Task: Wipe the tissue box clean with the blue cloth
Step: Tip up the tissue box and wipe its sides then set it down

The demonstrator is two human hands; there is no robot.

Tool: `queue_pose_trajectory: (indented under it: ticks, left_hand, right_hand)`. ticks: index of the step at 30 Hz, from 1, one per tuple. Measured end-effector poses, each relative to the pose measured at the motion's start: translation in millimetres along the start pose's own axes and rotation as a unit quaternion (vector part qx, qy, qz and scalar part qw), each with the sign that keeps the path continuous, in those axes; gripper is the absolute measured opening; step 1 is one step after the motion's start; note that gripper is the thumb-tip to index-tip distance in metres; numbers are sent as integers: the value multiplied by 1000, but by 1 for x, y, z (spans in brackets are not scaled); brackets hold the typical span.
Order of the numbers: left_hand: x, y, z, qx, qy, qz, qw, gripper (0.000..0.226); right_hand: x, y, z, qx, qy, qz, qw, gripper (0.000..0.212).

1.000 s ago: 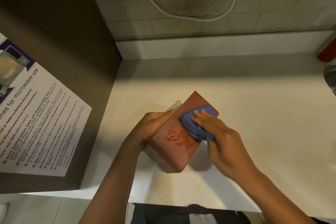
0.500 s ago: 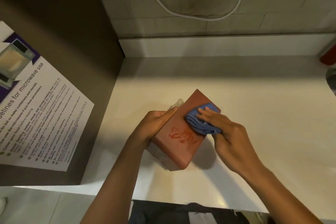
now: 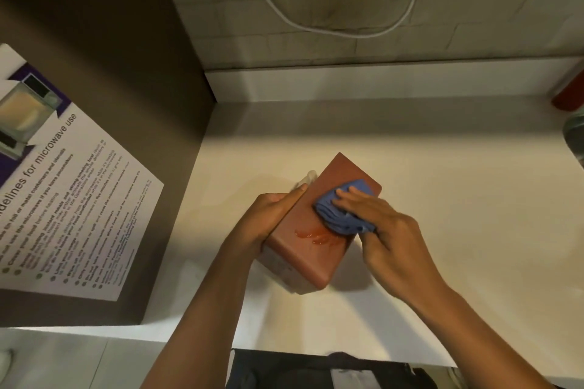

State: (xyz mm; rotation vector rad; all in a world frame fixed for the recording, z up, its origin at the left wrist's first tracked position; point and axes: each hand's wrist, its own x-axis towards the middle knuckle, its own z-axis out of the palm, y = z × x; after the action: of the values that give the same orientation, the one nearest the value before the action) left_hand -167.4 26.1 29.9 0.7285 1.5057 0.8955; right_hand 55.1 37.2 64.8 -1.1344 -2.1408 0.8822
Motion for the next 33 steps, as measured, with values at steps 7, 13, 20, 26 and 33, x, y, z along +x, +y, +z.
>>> queue_pose_trajectory:
  ticks: [7,13,20,26,33]
  left_hand:
    - [8,7,1,23,1,7,1000,25]
    - [6,8,3,50,-1,3,999,54]
    - [18,10,1,64,-1,-10,998,41]
    - [12,5,1,41,4,-28,999,81]
    - [15,13,4,48,-24,-17,998,70]
  right_hand:
    - [-6,-31,24,16,-38,-60,997,54]
    - [-6,1,-1,8,-6,-24,1000,58]
    - [-3,-28,20,18,-28,-57,998,53]
    - [-10,1,-1,-11,-2,-18,1000,58]
    - [-2,-31,20,13,-22,-42,999,53]
